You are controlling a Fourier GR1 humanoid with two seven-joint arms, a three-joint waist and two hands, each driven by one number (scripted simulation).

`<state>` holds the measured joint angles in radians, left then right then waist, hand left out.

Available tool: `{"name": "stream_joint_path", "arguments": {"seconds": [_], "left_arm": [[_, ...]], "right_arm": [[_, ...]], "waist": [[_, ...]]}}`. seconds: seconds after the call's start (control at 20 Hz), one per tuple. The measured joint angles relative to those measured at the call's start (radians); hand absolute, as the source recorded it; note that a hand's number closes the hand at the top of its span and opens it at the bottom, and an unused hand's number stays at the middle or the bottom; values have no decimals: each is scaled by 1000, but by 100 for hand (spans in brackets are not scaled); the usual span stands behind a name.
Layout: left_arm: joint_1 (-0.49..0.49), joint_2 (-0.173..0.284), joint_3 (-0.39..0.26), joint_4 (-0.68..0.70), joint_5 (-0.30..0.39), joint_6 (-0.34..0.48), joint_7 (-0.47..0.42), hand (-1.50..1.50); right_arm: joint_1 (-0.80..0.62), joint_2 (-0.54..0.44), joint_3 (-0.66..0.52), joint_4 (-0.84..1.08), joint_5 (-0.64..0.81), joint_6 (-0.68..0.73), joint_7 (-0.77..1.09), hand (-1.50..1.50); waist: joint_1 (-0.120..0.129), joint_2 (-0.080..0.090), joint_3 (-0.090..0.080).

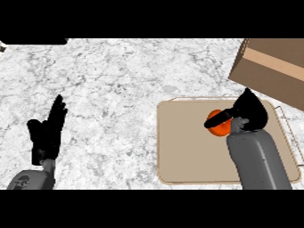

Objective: Pick the squash from the tray and place it in the cardboard box

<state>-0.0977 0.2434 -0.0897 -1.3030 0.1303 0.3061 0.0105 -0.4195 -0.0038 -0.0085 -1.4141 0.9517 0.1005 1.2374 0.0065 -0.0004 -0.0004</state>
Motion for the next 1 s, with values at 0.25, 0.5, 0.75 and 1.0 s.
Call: {"name": "stream_joint_path", "arguments": {"seconds": [0.25,0.5,0.75,1.0], "left_arm": [[-15,-3,14,22,0,-12,-10,0],[-1,-2,16,5,-10,-13,-4,0],[3,-9,17,-6,-17,-16,11,0],[-9,-7,40,18,-17,-32,-2,0]], "right_arm": [[-3,-1,13,53,-10,-17,-7,-150],[10,-1,27,69,-22,-41,-8,-150],[12,-1,27,104,-20,-70,-29,-150],[-6,-1,13,147,-24,-82,-55,150]], "waist": [[0,1,0],[0,0,0],[0,0,0],[-2,1,0]]}}
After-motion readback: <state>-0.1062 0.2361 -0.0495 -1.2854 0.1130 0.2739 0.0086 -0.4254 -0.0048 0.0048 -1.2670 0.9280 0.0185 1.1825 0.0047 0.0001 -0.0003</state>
